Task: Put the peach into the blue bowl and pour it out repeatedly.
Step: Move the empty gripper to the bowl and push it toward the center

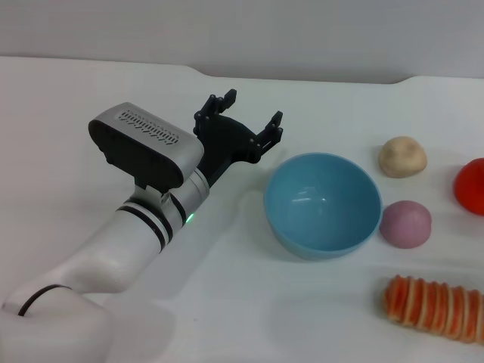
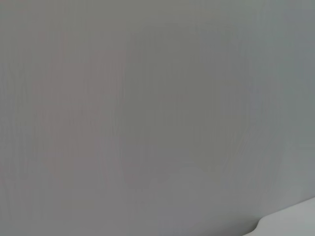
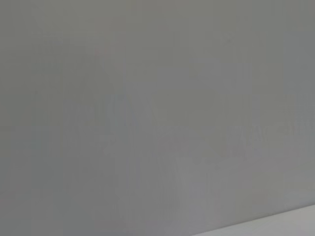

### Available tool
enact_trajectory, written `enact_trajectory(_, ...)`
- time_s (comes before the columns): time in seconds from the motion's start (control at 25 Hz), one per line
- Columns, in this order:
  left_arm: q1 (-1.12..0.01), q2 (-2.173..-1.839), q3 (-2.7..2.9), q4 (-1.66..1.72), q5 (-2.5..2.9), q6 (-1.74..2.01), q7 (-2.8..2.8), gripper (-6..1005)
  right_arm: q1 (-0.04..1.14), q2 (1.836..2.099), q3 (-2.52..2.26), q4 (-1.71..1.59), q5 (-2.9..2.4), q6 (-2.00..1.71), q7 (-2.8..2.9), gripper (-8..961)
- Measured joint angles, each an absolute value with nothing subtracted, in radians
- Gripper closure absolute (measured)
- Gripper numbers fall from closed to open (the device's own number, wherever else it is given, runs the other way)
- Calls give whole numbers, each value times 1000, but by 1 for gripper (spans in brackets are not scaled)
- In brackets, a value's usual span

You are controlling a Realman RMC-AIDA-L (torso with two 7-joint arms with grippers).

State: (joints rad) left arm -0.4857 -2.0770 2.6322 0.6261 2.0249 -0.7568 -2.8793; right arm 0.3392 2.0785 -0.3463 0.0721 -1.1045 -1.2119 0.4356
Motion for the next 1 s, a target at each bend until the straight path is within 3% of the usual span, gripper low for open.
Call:
enact_trajectory(0.52, -484, -2075, 2613, 650, 2018, -724, -2879, 194, 341, 2079, -346, 74, -1106, -1212, 436, 191)
enact_trajectory(0.84, -482, -2023, 2301, 885, 2094, -248, -2874, 194, 344, 2079, -346, 78, -1106, -1217, 436, 191)
enact_trajectory(1.0, -479, -2034, 2030, 997, 2195, 133, -2802, 194, 344, 2079, -345, 78, -1106, -1219, 436, 190)
